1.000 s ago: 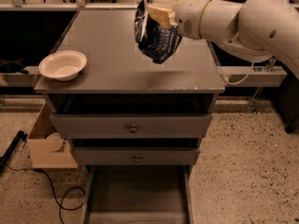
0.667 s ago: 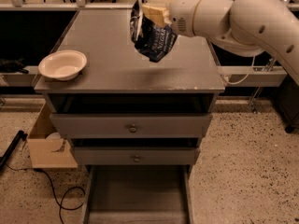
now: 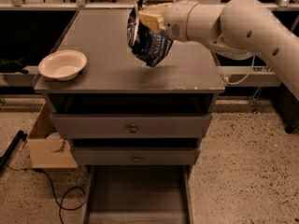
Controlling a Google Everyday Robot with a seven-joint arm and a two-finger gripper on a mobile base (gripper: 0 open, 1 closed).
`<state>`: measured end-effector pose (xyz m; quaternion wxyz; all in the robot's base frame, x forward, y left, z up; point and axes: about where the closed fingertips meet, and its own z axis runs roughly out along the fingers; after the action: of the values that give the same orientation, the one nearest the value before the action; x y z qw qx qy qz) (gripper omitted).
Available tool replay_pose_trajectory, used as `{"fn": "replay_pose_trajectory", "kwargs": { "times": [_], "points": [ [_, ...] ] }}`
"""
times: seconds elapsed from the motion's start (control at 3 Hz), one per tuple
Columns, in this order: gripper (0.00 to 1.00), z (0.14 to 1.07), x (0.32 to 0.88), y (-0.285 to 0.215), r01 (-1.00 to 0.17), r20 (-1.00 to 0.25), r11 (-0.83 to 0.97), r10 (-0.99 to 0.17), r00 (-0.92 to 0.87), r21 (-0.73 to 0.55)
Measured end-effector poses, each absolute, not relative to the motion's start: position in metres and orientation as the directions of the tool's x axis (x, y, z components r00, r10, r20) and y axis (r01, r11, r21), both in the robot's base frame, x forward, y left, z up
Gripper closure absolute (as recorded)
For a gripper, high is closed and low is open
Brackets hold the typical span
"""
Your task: Pick blue chip bag from bottom drawer and place on counter
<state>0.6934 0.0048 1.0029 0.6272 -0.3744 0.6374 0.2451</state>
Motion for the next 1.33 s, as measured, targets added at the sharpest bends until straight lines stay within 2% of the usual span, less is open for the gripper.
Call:
{"fn": "replay_pose_trajectory", "kwargs": {
  "times": [1.33],
  "points": [
    [1.00,0.939,0.688,0.023,-0.808,-0.988,0.586,-0.154,-0.035,-0.063]
  ]
}}
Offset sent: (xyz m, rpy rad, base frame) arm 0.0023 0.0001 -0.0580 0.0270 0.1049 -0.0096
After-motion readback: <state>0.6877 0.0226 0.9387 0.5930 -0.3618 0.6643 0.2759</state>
